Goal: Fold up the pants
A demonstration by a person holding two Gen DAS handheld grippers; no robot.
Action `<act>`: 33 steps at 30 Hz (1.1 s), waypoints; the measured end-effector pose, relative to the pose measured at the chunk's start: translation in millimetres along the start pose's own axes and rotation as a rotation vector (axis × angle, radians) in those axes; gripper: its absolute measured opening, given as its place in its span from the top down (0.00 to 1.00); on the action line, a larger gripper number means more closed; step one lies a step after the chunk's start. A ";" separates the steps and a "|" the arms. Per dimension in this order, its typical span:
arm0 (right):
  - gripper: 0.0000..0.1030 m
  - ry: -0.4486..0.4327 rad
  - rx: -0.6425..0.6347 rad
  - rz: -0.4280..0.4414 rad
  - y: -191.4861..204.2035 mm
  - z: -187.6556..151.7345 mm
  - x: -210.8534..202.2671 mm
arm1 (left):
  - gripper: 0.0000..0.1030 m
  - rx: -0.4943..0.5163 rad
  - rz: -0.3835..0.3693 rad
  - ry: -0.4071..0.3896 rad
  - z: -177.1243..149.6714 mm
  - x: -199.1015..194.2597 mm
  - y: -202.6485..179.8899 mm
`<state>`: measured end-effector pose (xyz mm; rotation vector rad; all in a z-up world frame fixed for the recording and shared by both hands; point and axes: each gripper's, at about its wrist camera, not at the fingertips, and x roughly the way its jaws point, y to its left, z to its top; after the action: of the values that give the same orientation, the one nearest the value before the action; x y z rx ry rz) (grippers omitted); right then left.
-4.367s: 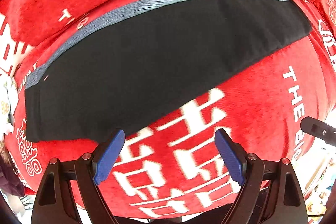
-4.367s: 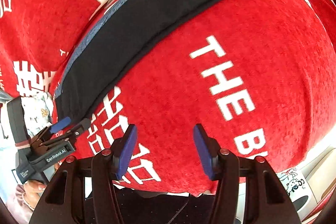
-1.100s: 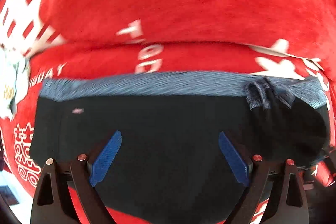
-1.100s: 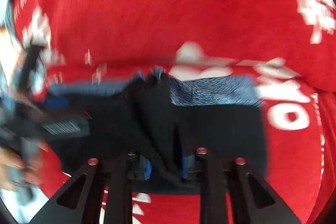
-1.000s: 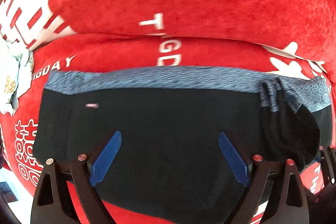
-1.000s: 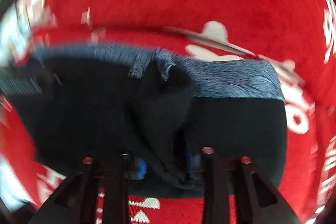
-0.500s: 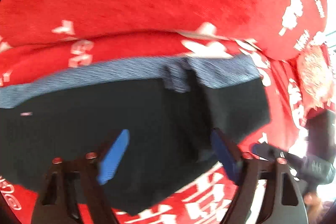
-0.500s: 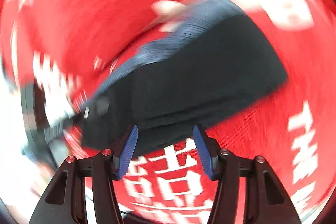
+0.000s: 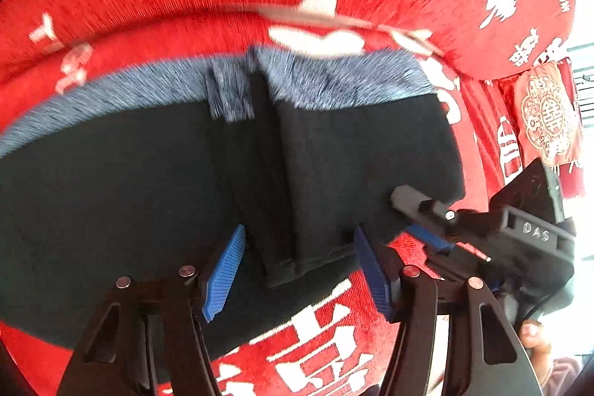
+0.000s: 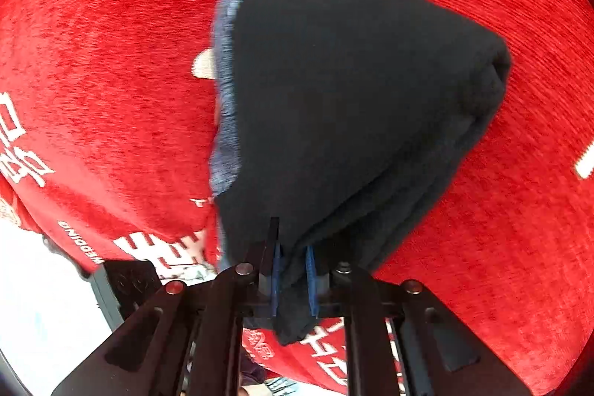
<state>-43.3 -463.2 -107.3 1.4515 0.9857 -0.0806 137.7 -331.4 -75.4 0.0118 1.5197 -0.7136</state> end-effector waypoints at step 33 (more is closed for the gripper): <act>0.81 0.025 -0.551 -0.390 71.1 75.6 33.0 | 0.30 0.141 0.166 -0.064 13.2 35.4 -14.5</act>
<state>57.8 -496.9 -85.2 0.7513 1.1885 -0.0674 139.5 -363.4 -100.1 0.2170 1.3870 -0.6807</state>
